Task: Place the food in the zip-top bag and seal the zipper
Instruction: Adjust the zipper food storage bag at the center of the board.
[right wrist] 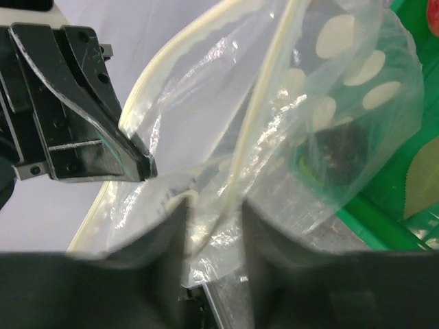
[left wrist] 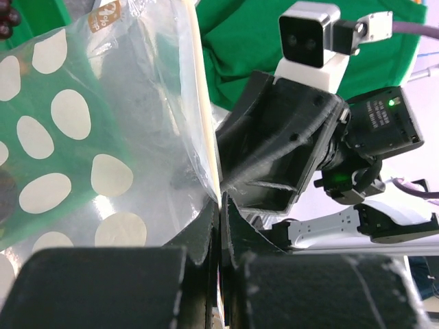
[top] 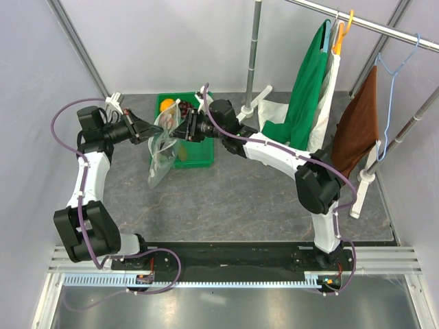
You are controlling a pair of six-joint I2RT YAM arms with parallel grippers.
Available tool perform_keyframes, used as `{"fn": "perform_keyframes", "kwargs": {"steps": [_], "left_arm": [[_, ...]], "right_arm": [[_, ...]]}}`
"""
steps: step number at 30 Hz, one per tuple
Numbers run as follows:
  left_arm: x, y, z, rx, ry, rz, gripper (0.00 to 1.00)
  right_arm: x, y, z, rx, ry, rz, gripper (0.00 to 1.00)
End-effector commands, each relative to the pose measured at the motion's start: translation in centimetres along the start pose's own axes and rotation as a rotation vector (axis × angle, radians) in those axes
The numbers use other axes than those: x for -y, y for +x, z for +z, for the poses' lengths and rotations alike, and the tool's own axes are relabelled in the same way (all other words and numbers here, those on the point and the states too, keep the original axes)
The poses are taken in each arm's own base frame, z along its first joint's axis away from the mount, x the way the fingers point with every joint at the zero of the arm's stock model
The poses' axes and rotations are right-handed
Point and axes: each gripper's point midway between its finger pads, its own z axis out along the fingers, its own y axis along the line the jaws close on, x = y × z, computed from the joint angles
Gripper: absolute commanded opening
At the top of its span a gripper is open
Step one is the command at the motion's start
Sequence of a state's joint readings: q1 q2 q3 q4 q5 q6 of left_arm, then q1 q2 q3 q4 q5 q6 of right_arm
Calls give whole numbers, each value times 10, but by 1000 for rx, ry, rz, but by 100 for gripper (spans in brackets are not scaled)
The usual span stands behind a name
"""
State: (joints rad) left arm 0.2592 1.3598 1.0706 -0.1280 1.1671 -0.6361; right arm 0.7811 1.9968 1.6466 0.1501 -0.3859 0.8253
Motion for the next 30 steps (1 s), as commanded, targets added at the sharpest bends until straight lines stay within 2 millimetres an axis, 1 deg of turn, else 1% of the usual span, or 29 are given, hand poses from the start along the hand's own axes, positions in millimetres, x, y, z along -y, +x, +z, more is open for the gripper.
{"fn": "perform_keyframes", "kwargs": {"steps": [1, 2, 3, 4, 5, 6, 7, 8, 9, 10, 11, 12, 13, 14, 15, 16, 17, 18, 19, 20, 21, 22, 24, 25, 26, 27, 28, 29, 30], "left_arm": [[14, -4, -4, 13, -10, 108, 2], [15, -5, -5, 14, -13, 109, 2], [16, -6, -6, 16, -15, 126, 2], [17, -6, -5, 16, -25, 136, 2], [18, -2, -4, 1, -38, 127, 2], [22, -3, -4, -3, -45, 193, 2], [23, 2, 2, -16, -70, 227, 2], [23, 12, 4, -48, -93, 225, 2], [29, 14, 8, -60, -100, 272, 2], [30, 22, 17, -87, -117, 325, 2], [34, 26, 20, -102, -119, 340, 2], [40, 34, 28, -125, -111, 367, 2], [46, 41, 35, -146, -98, 384, 2], [54, 42, 40, -150, -91, 408, 2], [57, 49, 51, -170, -94, 423, 2], [60, 51, 57, -177, -87, 427, 2], [63, 55, 63, -185, -80, 395, 2], [65, 59, 75, -188, -65, 397, 2], [56, 63, 86, -210, -72, 364, 2], [52, 67, 96, -230, -68, 337, 2], [52, 76, 108, -260, -54, 336, 2], [36, 84, 123, -300, -65, 306, 2], [36, 93, 143, -325, -39, 305, 4], [22, 101, 155, -354, -52, 282, 6], [21, 104, 163, -361, -49, 291, 7], [16, 110, 172, -368, -76, 305, 7], [10, 111, 177, -369, -91, 311, 8], [-2, 117, 184, -385, -113, 302, 8], [-12, 118, 187, -381, -147, 305, 9]], "right_arm": [[-34, -26, -3, 33, -86, 34, 24], [-33, -27, -5, 35, -81, 35, 17], [-37, -32, -13, 41, -79, 29, 3], [-34, -37, -19, 52, -63, 20, 0], [-28, -35, -25, 45, -43, 14, 0], [-30, -42, -40, 54, -25, 2, 0], [-27, -44, -48, 60, 3, -5, 0], [-15, -37, -57, 43, 38, -9, 0], [-24, -39, -75, 44, 47, -20, 0], [-20, -40, -86, 46, 72, -32, 0], [-20, -31, -106, 27, 105, -60, 0], [-19, -30, -117, 25, 124, -81, 0], [-10, -22, -127, 20, 168, -91, 0], [-19, -23, -149, 30, 180, -135, 0], [-16, -23, -160, 35, 206, -157, 0], [-9, -23, -171, 50, 259, -177, 0], [-7, -23, -192, 48, 308, -224, 0], [-2, -24, -203, 51, 347, -240, 0], [4, -24, -213, 52, 391, -253, 0], [13, -23, -230, 55, 462, -256, 0], [21, -25, -239, 58, 498, -275, 0], [32, -21, -246, 49, 536, -281, 0], [46, -25, -258, 70, 612, -291, 0], [55, -23, -259, 62, 640, -298, 0], [61, -23, -260, 59, 666, -307, 0], [73, -24, -263, 57, 713, -319, 0], [84, -20, -261, 35, 736, -315, 0], [93, -21, -263, 33, 758, -306, 0], [98, -21, -264, 34, 778, -305, 0]]}}
